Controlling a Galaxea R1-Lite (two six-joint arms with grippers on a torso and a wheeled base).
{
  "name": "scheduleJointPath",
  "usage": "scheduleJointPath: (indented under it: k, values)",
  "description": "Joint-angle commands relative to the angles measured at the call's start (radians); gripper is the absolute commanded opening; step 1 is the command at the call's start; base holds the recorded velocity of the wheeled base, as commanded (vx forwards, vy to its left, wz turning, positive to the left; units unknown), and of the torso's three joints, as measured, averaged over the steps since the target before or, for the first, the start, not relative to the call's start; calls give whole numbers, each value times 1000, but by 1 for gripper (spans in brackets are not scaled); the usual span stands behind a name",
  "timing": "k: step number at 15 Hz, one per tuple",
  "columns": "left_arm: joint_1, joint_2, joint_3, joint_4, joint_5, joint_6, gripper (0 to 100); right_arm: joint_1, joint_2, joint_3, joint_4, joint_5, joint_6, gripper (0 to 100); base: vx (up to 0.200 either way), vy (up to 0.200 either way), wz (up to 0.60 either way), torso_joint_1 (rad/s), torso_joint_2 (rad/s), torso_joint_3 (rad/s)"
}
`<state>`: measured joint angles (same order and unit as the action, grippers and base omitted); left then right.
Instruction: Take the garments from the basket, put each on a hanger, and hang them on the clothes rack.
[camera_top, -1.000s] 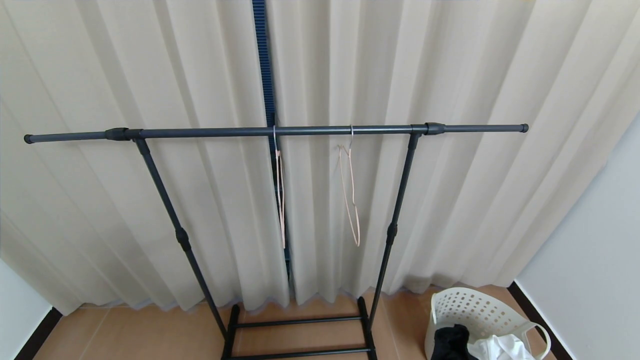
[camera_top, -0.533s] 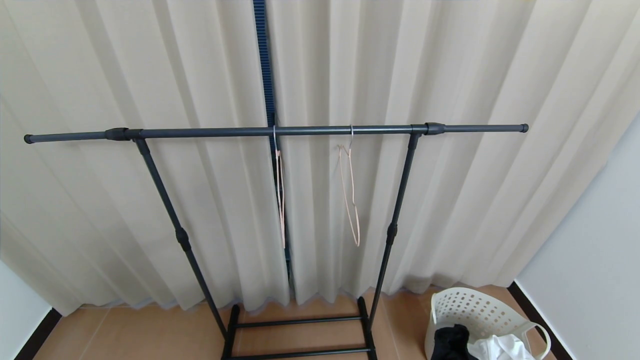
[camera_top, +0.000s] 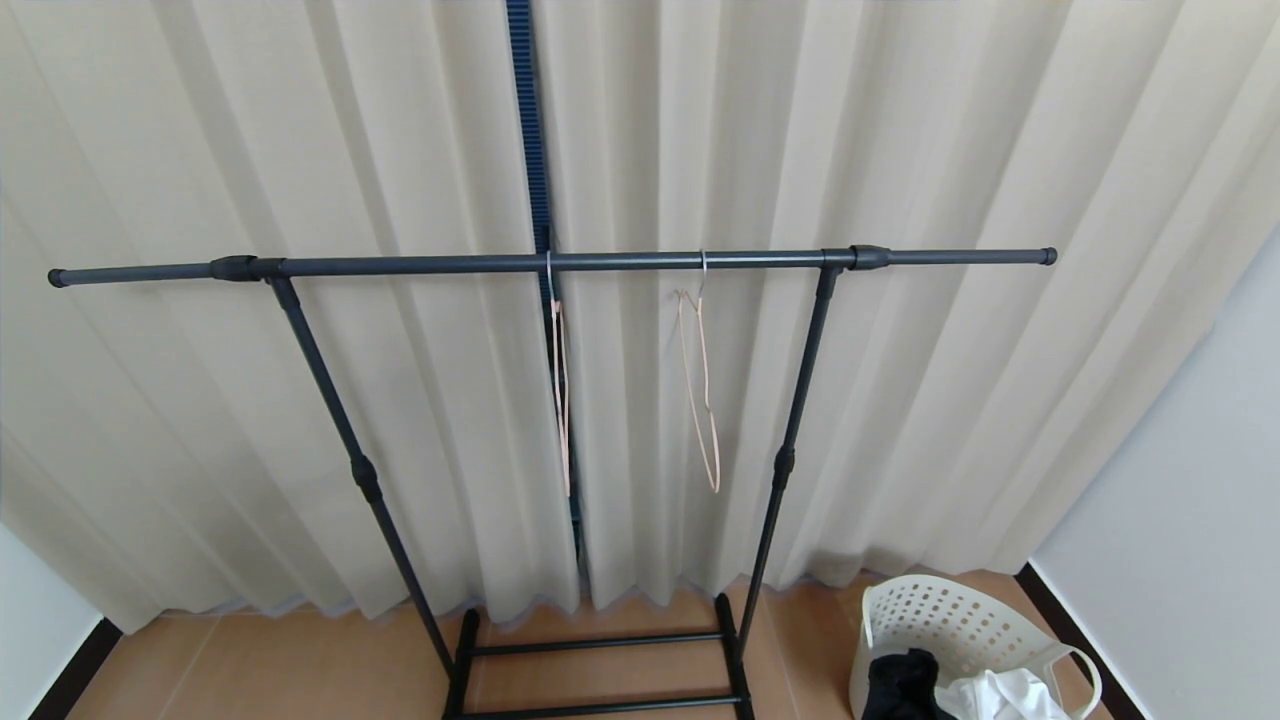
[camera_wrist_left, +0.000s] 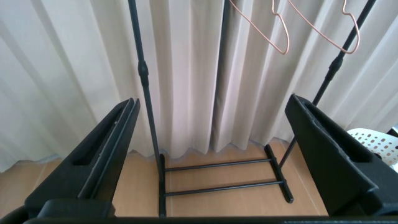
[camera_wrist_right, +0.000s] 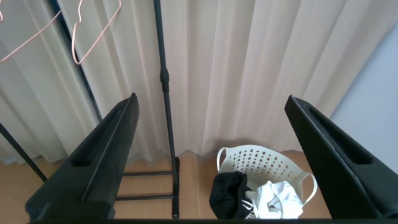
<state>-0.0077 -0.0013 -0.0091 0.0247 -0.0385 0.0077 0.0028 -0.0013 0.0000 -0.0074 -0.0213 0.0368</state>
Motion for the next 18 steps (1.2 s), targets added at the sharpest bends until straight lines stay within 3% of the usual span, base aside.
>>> scheduleJointPath:
  k: [1, 18]
  values:
    - [0, 1, 0, 0, 2, -2, 100, 0, 1, 0, 0, 0, 0, 100, 0, 0, 0, 0, 0, 0]
    - [-2, 1, 0, 0, -1, -3, 100, 0, 1, 0, 0, 6, -3, 100, 0, 0, 0, -127, 293, 161]
